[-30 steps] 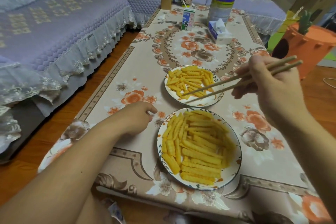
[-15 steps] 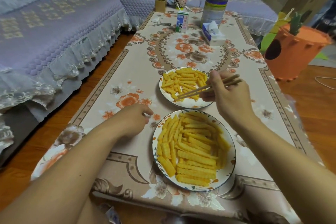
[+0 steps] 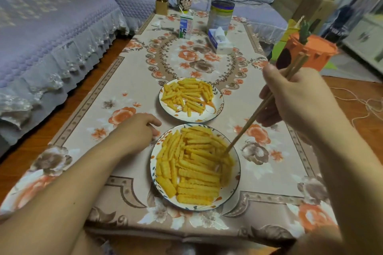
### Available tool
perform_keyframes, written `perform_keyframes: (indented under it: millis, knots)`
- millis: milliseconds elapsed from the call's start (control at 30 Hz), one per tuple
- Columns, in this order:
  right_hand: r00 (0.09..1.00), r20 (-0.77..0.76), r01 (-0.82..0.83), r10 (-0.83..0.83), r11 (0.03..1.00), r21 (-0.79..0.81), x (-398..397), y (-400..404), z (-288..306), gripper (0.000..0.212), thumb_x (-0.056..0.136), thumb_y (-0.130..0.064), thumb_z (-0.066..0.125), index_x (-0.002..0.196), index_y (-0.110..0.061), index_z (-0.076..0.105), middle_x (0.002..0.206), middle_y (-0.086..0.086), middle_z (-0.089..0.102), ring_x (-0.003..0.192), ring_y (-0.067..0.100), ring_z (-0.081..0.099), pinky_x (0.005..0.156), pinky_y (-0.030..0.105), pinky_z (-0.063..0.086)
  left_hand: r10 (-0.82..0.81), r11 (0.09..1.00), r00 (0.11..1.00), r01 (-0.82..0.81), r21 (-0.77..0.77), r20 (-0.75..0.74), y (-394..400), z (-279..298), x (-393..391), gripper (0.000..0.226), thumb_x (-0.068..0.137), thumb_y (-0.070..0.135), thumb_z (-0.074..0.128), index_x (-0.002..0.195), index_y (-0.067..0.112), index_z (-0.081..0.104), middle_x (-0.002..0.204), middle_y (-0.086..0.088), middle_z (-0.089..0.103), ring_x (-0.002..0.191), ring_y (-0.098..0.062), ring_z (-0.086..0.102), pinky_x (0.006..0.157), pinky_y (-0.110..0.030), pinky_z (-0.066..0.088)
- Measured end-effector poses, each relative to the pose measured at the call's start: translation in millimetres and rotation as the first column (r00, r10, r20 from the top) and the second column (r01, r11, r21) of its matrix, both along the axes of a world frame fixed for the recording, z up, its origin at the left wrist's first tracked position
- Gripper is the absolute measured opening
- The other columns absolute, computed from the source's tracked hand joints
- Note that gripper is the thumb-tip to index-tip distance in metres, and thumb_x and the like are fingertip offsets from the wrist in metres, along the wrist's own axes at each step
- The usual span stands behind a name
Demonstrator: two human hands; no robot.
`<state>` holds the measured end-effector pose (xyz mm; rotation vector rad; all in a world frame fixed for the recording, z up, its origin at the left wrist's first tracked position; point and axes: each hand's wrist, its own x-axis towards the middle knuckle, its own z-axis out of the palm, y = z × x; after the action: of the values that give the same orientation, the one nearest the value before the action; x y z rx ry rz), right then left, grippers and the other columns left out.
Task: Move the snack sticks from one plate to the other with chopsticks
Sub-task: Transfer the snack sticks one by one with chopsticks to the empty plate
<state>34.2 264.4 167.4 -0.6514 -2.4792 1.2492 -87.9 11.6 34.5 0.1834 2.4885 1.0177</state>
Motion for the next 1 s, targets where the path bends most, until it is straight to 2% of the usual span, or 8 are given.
perform_keyframes:
  millis: [100, 200, 333, 467, 600, 733, 833, 1000]
  knots:
    - [0.996, 0.086, -0.028, 0.026, 0.999, 0.021, 1.6, -7.0, -3.4, 0.055, 0.106, -0.045, 0.047, 0.083, 0.001, 0.068, 0.062, 0.015, 0.072, 0.051, 0.027, 0.072, 0.058, 0.042, 0.064, 0.002, 1.0, 1.0, -0.002, 0.005, -0.01, 2.5, -1.9, 1.0, 0.037, 0.083, 0.002, 0.049, 0.086, 0.036, 0.063, 0.092, 0.003, 0.072, 0.1, -0.027, 0.069, 0.093, -0.05, 0.057]
    - [0.988, 0.145, -0.058, 0.053, 0.998, 0.034, 0.6, -9.1, -6.6, 0.055, 0.106, -0.045, 0.047, 0.084, 0.001, 0.068, 0.059, 0.013, 0.072, 0.051, 0.026, 0.073, 0.061, 0.043, 0.065, -0.014, 1.0, 1.0, 0.014, -0.015, 0.014, 3.4, -3.1, 2.6, 0.026, 0.066, 0.027, 0.046, 0.081, 0.041, 0.061, 0.096, 0.004, 0.071, 0.106, -0.029, 0.067, 0.099, -0.05, 0.053]
    - [0.986, 0.154, -0.071, 0.063, 0.996, 0.048, 1.3, -2.5, -6.1, 0.051, 0.103, -0.046, 0.051, 0.085, -0.002, 0.069, 0.059, 0.01, 0.072, 0.052, 0.024, 0.073, 0.054, 0.035, 0.063, -0.06, 0.996, 0.998, 0.06, -0.071, 0.014, 3.2, -1.6, 4.2, 0.028, 0.074, 0.026, 0.047, 0.092, 0.04, 0.063, 0.097, 0.009, 0.069, 0.109, -0.027, 0.066, 0.101, -0.047, 0.052]
    - [0.998, -0.052, 0.025, -0.024, 1.0, 0.014, 0.3, 12.7, -3.6, 0.046, 0.106, -0.039, 0.05, 0.086, -0.001, 0.067, 0.064, 0.015, 0.071, 0.053, 0.025, 0.073, 0.049, 0.031, 0.059, -0.078, 0.993, 0.997, 0.077, -0.092, -0.013, 7.7, -2.8, 3.1, 0.036, 0.093, 0.007, 0.049, 0.12, 0.023, 0.068, 0.111, -0.004, 0.07, 0.112, -0.029, 0.065, 0.101, -0.045, 0.052]
    - [0.953, -0.29, 0.074, -0.086, 0.996, -0.053, -12.6, 16.0, -23.2, 0.038, 0.108, -0.031, 0.048, 0.087, -0.006, 0.067, 0.07, 0.016, 0.071, 0.057, 0.027, 0.073, 0.057, 0.039, 0.063, -0.069, 0.993, 0.997, 0.067, -0.092, -0.022, 12.1, -5.6, 3.1, 0.041, 0.096, 0.005, 0.044, 0.128, 0.018, 0.065, 0.122, -0.006, 0.068, 0.11, -0.026, 0.065, 0.099, -0.04, 0.053]
    - [0.953, -0.301, -0.032, -0.021, 0.985, -0.17, -31.0, 4.8, -54.9, 0.036, 0.108, -0.028, 0.049, 0.088, -0.006, 0.069, 0.073, 0.017, 0.072, 0.064, 0.031, 0.075, 0.064, 0.048, 0.064, -0.06, 0.994, 0.998, 0.057, -0.089, -0.031, 12.6, -10.0, 1.6, 0.039, 0.094, 0.009, 0.043, 0.122, 0.025, 0.066, 0.121, -0.002, 0.069, 0.106, -0.025, 0.066, 0.089, -0.038, 0.056]
    - [0.954, -0.299, -0.055, -0.001, 0.982, -0.18, -42.4, -6.2, -69.6, 0.037, 0.107, -0.031, 0.052, 0.088, -0.005, 0.07, 0.074, 0.018, 0.073, 0.064, 0.027, 0.076, 0.064, 0.046, 0.065, -0.064, 0.995, 0.997, 0.061, -0.073, -0.048, 12.7, -14.7, 1.5, 0.039, 0.095, 0.009, 0.042, 0.12, 0.026, 0.066, 0.122, -0.003, 0.069, 0.092, -0.026, 0.065, 0.068, -0.031, 0.049]
    - [0.945, -0.326, -0.012, -0.043, 0.986, -0.167, -59.3, -21.4, -84.4, 0.042, 0.104, -0.038, 0.056, 0.08, -0.008, 0.069, 0.065, 0.014, 0.073, 0.058, 0.025, 0.074, 0.065, 0.051, 0.064, -0.064, 0.996, 0.996, 0.06, -0.065, -0.062, 14.1, -20.8, -1.5, 0.036, 0.098, 0.011, 0.044, 0.121, 0.027, 0.066, 0.128, -0.004, 0.065, 0.09, -0.028, 0.063, 0.064, -0.031, 0.046]
